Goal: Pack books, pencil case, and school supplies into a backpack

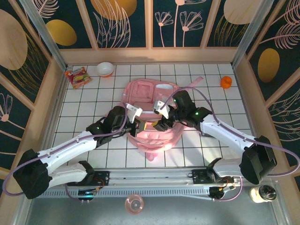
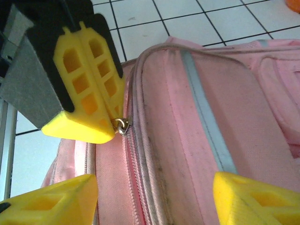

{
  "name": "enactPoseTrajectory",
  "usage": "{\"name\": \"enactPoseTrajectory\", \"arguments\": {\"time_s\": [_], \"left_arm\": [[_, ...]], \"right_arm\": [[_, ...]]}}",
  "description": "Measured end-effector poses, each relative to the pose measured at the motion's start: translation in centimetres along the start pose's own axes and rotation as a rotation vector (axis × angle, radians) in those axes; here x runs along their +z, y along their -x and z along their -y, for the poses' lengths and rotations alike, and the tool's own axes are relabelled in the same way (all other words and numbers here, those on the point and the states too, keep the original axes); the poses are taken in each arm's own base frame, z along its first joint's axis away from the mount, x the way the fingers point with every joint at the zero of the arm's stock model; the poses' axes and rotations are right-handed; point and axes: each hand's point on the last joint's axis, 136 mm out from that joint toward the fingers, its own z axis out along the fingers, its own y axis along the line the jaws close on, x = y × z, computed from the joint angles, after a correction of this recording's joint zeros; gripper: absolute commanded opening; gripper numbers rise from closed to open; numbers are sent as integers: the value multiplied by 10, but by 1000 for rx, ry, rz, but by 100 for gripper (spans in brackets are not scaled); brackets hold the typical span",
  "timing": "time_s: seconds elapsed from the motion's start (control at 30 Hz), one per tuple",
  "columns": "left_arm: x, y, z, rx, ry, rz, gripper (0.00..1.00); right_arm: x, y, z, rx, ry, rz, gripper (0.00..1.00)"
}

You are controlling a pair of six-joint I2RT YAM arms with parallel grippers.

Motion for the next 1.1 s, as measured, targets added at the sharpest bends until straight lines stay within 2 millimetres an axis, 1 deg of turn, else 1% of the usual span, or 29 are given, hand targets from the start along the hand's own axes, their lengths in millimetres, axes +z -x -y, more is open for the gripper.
{"name": "enactPoseTrajectory", "arguments": {"time_s": [0.07,0.17,0.23,0.33,0.37,0.5,0.6,0.7,0.77,0.83,0.9,0.93,1.0,1.03,1.1], "left_arm": [[0,1,2,1,-10,1,0],[0,1,4,3,-22,1,0],[0,1,3,3,-16,4,0],[0,4,-2,7,14,19,0],[-1,5,-3,8,24,26,0],[-10,14,-11,10,61,65,0],[-22,18,-26,-5,101,107,0],[-31,17,-42,-29,142,133,0],[-33,17,-45,-32,146,139,0],[-33,17,-41,-17,126,137,0],[-33,15,-40,-4,115,127,0],[-33,14,-40,2,113,119,0],[-31,12,-39,15,100,105,0],[-30,10,-38,24,90,97,0],[-27,8,-36,41,67,79,0]], "right_arm": [[4,-3,1,-6,5,-8,53],[9,-7,6,-14,-7,-21,36],[11,-8,9,-18,-19,-23,23],[12,-6,8,-33,-16,-17,1],[12,-5,8,-35,-13,-14,0],[2,-2,12,-19,11,28,0],[-12,1,19,-14,29,69,0],[-31,2,29,-15,34,95,0],[-39,2,32,-20,41,104,0],[-42,0,33,-18,44,96,22],[-42,-3,34,-4,37,81,40],[-41,-3,35,5,25,72,47],[-38,-1,35,-4,2,54,54],[-34,3,31,-20,-3,49,57],[-25,11,21,-67,-6,42,58]]}}
